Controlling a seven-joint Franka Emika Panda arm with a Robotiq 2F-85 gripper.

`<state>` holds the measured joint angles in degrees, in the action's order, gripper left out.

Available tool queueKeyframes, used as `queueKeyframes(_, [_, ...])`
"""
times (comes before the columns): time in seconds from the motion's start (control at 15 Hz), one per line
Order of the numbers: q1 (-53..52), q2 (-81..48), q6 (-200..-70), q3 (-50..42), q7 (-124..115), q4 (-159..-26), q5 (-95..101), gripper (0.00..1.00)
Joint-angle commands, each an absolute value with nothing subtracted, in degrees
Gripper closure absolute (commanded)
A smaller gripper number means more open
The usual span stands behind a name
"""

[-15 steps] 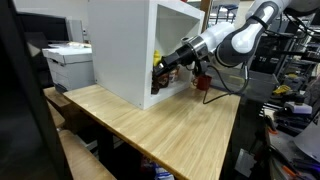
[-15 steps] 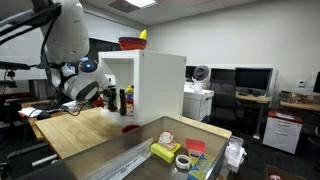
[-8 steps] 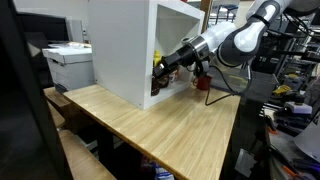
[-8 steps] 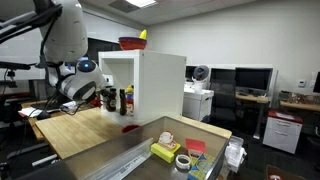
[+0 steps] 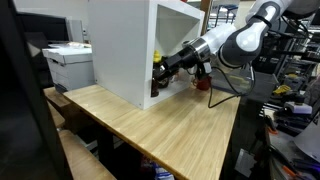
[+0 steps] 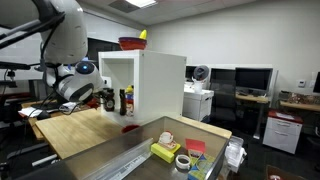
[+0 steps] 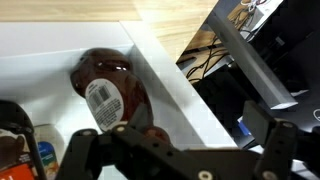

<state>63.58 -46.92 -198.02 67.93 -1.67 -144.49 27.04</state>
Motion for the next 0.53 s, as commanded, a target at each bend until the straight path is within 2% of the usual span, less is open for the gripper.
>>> queueKeyframes(0.0, [65.62,-49.66,-198.02,69.42,-1.42,-145.74,25.05,0.00])
queueKeyframes(0.47, [64.70,-51.23,-198.02,68.46,-0.07,-144.90,25.17,0.00])
